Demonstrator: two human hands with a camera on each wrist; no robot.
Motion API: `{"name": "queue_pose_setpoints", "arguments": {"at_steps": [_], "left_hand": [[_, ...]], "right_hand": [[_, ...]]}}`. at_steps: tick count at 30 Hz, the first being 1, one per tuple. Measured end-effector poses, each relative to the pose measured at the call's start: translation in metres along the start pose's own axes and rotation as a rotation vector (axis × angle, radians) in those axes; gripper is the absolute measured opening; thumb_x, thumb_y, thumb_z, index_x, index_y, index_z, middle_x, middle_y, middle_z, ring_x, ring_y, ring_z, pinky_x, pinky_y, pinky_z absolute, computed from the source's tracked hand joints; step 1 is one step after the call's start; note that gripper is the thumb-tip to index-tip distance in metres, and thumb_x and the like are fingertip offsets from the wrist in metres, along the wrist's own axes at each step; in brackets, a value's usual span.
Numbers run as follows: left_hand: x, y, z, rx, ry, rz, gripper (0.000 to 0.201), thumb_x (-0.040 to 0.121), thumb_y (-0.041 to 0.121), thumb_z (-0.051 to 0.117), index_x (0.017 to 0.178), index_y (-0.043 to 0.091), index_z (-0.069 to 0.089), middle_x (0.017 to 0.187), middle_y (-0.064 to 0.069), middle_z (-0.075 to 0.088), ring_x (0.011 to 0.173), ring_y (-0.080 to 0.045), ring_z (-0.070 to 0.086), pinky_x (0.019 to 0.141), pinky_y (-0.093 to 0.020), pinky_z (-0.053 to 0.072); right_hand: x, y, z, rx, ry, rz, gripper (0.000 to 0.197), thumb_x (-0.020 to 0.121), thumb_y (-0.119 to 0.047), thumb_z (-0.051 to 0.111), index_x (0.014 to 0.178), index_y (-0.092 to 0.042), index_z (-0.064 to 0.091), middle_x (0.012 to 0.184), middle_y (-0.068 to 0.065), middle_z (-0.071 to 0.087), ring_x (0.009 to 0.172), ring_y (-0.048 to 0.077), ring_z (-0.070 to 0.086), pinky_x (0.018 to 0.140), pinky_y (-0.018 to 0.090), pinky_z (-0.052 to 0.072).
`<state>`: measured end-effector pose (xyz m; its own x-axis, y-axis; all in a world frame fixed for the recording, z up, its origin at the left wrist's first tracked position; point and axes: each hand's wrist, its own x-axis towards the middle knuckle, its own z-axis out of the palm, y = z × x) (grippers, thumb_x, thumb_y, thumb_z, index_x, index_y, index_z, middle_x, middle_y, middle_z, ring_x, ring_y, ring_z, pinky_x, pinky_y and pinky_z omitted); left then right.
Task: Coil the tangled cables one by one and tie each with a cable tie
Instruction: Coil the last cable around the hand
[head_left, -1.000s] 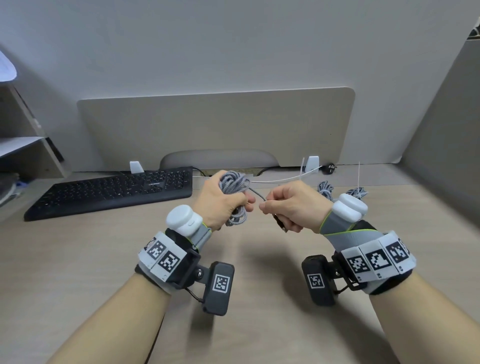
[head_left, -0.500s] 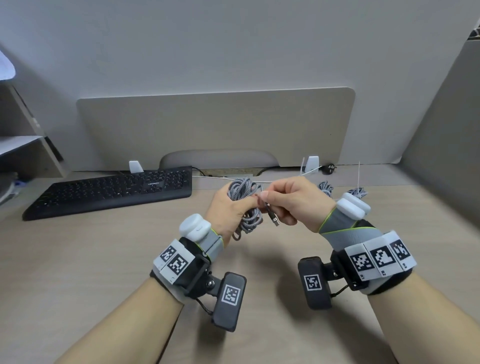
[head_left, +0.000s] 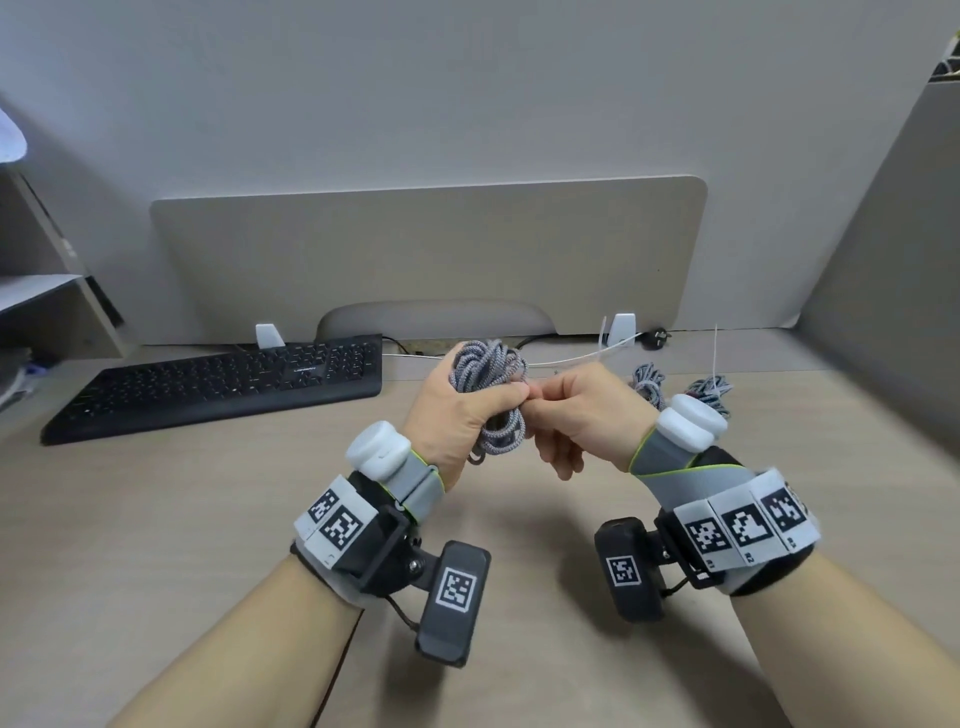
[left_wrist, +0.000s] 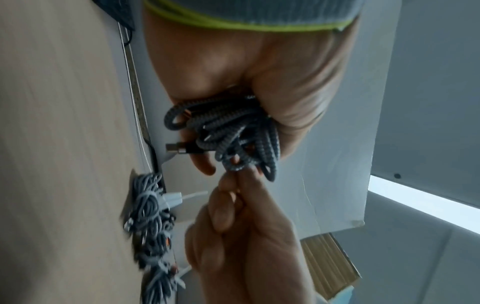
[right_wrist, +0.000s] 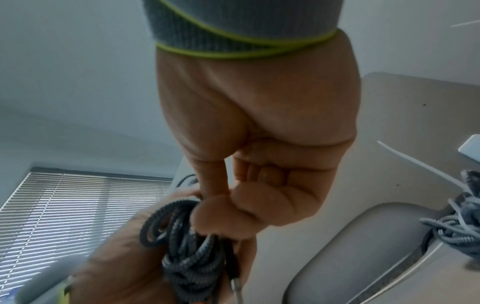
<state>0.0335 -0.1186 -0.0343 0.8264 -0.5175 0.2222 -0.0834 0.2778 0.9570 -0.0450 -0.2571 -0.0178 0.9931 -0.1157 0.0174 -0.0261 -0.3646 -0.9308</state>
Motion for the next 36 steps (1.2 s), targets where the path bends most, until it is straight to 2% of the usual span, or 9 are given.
{"name": "queue_pose_setpoints", "arguments": {"at_steps": [2, 5, 9, 15, 18, 26, 31, 34, 36], "left_hand": [[0.004, 0.002, -0.008, 0.07, 0.027, 0.027, 0.037, 0.067, 0.008, 0.079, 0.096, 0.006, 0.056, 0.08, -0.016, 0.069, 0.07, -0.03, 0.061, 0.068, -0.055, 0.05], [0.007, 0.003, -0.016, 0.237, 0.033, 0.069, 0.044, 0.069, -0.001, 0.081, 0.1, 0.013, 0.053, 0.078, -0.006, 0.066, 0.067, -0.019, 0.06, 0.066, -0.033, 0.051], [0.004, -0.007, -0.009, 0.378, -0.087, -0.001, 0.057, 0.066, 0.009, 0.076, 0.113, 0.015, 0.044, 0.088, -0.002, 0.06, 0.069, -0.011, 0.056, 0.064, -0.033, 0.049], [0.002, -0.014, -0.004, 0.567, -0.281, -0.049, 0.069, 0.074, -0.005, 0.061, 0.127, 0.023, 0.026, 0.083, 0.001, 0.066, 0.066, -0.016, 0.059, 0.06, -0.032, 0.048], [0.0, -0.016, -0.004, 0.673, -0.293, -0.037, 0.083, 0.065, 0.007, 0.062, 0.132, 0.031, 0.021, 0.096, -0.003, 0.066, 0.079, -0.022, 0.067, 0.067, -0.036, 0.053], [-0.002, -0.011, -0.004, 0.703, -0.27, -0.004, 0.095, 0.067, 0.005, 0.07, 0.144, 0.025, 0.019, 0.105, 0.0, 0.046, 0.079, -0.02, 0.063, 0.066, -0.026, 0.048], [-0.005, -0.011, 0.013, 0.684, -0.324, -0.016, 0.085, 0.061, 0.014, 0.068, 0.136, 0.018, 0.029, 0.111, -0.006, 0.059, 0.088, -0.018, 0.069, 0.073, -0.027, 0.054], [-0.007, -0.009, 0.036, 0.675, -0.374, -0.042, 0.071, 0.059, 0.018, 0.072, 0.123, 0.019, 0.041, 0.101, -0.004, 0.068, 0.085, -0.022, 0.07, 0.071, -0.038, 0.058], [-0.01, -0.009, 0.055, 0.676, -0.421, -0.057, 0.063, 0.055, 0.024, 0.075, 0.113, 0.018, 0.049, 0.093, -0.001, 0.07, 0.078, -0.021, 0.068, 0.071, -0.043, 0.057]], "right_hand": [[0.001, 0.0, -0.003, -0.016, 0.017, -0.013, 0.026, 0.094, -0.019, 0.06, 0.072, -0.004, 0.06, 0.052, 0.008, 0.058, 0.037, 0.021, 0.052, 0.039, 0.024, 0.036], [0.003, -0.001, -0.008, 0.033, 0.095, -0.041, 0.025, 0.097, -0.024, 0.057, 0.084, -0.003, 0.06, 0.057, 0.007, 0.059, 0.039, 0.023, 0.051, 0.041, 0.025, 0.035], [0.004, -0.001, -0.001, 0.061, 0.088, -0.064, 0.04, 0.094, -0.042, 0.058, 0.101, -0.003, 0.056, 0.067, 0.007, 0.063, 0.043, 0.025, 0.053, 0.042, 0.026, 0.037], [0.001, 0.001, 0.003, -0.253, 0.022, -0.012, 0.062, 0.08, -0.071, 0.053, 0.093, -0.01, 0.057, 0.062, 0.005, 0.06, 0.043, 0.022, 0.053, 0.044, 0.028, 0.039], [0.001, 0.002, 0.005, -0.305, 0.003, 0.022, 0.074, 0.074, -0.078, 0.048, 0.09, -0.006, 0.057, 0.063, 0.007, 0.062, 0.042, 0.022, 0.056, 0.045, 0.03, 0.042], [-0.001, -0.001, 0.003, -0.216, -0.021, 0.045, 0.042, 0.091, -0.04, 0.054, 0.094, 0.001, 0.059, 0.062, 0.011, 0.062, 0.043, 0.025, 0.054, 0.043, 0.028, 0.04], [-0.015, -0.003, -0.001, -0.233, 0.07, -0.021, 0.016, 0.084, -0.02, 0.054, 0.084, -0.007, 0.064, 0.057, 0.009, 0.055, 0.044, 0.021, 0.044, 0.046, 0.028, 0.035], [-0.035, -0.001, -0.018, -0.169, 0.134, -0.03, 0.019, 0.082, -0.01, 0.054, 0.069, -0.019, 0.064, 0.052, -0.001, 0.053, 0.042, 0.014, 0.041, 0.043, 0.023, 0.033], [-0.051, 0.001, -0.034, -0.17, 0.195, -0.019, 0.013, 0.081, -0.01, 0.056, 0.073, -0.011, 0.066, 0.055, 0.001, 0.055, 0.042, 0.012, 0.042, 0.044, 0.023, 0.034]]}}
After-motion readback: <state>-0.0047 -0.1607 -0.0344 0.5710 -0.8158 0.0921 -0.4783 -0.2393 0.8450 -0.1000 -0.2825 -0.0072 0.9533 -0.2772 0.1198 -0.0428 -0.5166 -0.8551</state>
